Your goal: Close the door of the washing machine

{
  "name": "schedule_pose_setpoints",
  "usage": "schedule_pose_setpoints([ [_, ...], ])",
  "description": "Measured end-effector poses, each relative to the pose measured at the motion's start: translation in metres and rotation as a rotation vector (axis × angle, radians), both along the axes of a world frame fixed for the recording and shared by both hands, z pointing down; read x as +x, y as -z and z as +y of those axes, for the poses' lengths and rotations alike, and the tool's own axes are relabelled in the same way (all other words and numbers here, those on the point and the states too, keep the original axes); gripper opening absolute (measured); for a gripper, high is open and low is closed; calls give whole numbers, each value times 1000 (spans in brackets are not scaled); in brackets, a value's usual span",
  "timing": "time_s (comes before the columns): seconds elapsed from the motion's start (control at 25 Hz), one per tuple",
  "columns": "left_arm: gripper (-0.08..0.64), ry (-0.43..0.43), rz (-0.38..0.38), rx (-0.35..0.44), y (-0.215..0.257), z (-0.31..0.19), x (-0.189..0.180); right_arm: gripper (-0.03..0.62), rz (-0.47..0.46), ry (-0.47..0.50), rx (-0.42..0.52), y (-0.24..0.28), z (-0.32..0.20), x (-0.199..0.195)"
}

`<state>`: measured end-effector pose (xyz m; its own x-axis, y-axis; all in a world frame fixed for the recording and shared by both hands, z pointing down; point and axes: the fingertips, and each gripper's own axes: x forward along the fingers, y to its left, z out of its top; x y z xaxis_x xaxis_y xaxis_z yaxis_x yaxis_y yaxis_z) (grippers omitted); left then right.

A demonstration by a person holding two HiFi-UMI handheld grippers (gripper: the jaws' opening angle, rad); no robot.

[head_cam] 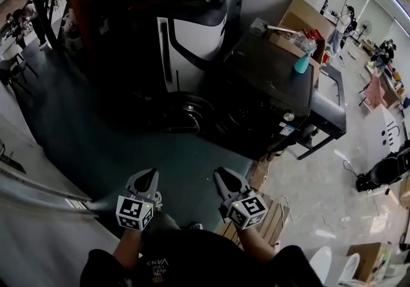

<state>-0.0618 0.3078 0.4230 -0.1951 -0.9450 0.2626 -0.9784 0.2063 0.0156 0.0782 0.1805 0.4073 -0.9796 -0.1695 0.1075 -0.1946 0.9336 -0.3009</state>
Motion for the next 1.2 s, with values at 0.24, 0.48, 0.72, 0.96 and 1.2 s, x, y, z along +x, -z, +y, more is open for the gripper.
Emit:
schedule_pose_setpoints([
  [0.24, 116, -82, 43, -11, -11, -26, -44, 138, 51, -27, 43, -9, -12, -44],
  [0.48, 231, -211, 70, -59, -21, -50, -115, 182, 103, -123, 50, -13, -31, -108],
  [0.72, 252, -320, 70, -91, -29, -64, -189, 204, 71, -248, 3, -16, -38, -172],
  [0.96, 258, -396, 61, -126, -43, -77, -249, 204, 86, -375, -13, -23, -44, -207],
  [1.2, 264, -417, 75, -146, -64, -95, -280, 204, 131, -426, -29, -35, -48, -214],
])
